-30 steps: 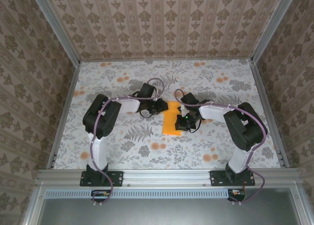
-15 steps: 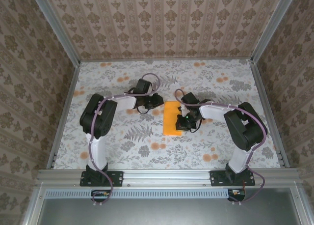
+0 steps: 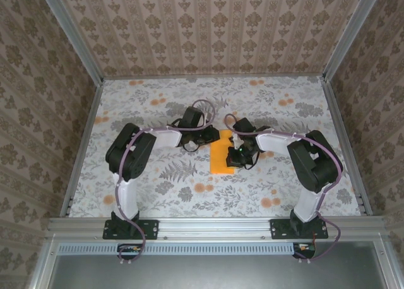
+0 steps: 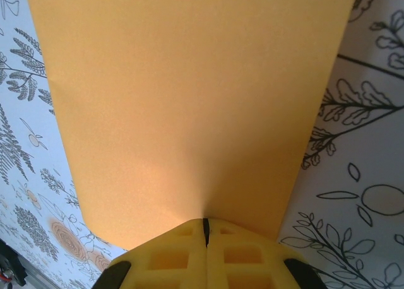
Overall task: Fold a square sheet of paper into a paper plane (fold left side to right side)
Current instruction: First fold the square sheet of paper in half at the center of the table.
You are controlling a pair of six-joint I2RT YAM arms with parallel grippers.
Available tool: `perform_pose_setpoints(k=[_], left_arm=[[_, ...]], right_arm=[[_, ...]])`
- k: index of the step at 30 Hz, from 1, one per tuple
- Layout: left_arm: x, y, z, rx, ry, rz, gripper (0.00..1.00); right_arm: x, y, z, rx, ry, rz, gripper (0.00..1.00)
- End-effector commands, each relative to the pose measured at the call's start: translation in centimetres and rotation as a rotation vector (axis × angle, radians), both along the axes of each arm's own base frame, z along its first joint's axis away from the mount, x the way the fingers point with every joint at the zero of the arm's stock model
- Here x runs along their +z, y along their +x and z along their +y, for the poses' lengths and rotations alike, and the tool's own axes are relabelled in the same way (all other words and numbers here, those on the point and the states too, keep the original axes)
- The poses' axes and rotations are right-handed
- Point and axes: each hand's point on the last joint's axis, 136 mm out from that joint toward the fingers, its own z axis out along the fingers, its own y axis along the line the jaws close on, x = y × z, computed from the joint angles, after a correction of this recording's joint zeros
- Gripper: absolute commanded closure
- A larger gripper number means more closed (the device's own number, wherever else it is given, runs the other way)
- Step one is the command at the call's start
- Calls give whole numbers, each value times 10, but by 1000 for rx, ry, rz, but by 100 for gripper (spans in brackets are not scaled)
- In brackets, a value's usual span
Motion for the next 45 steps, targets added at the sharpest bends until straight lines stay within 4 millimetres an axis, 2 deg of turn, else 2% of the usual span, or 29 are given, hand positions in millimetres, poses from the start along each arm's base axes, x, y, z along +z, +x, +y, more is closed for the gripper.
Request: perform_pose_setpoints(k=[1, 11, 20, 34, 40, 45], left_arm=[[4, 17, -8, 13, -34, -19, 85], [-30, 29, 16, 105, 70, 13, 85], [-43, 44, 32, 141, 213, -6, 85], [-47, 79, 43, 190, 251, -21, 85], [-41, 92, 51, 207, 238, -33, 84], [-30, 103, 50, 206, 216, -49, 84]], right_arm=[[-28, -22, -32, -6, -162, 98, 100], [-29, -27, -36, 3, -176, 110, 100], [-30, -31, -39, 11, -188, 118, 100], [-28, -36, -39, 16, -175, 118, 100], [-27, -37, -35, 19, -146, 119, 100], [-27, -38, -34, 18, -138, 117, 100]])
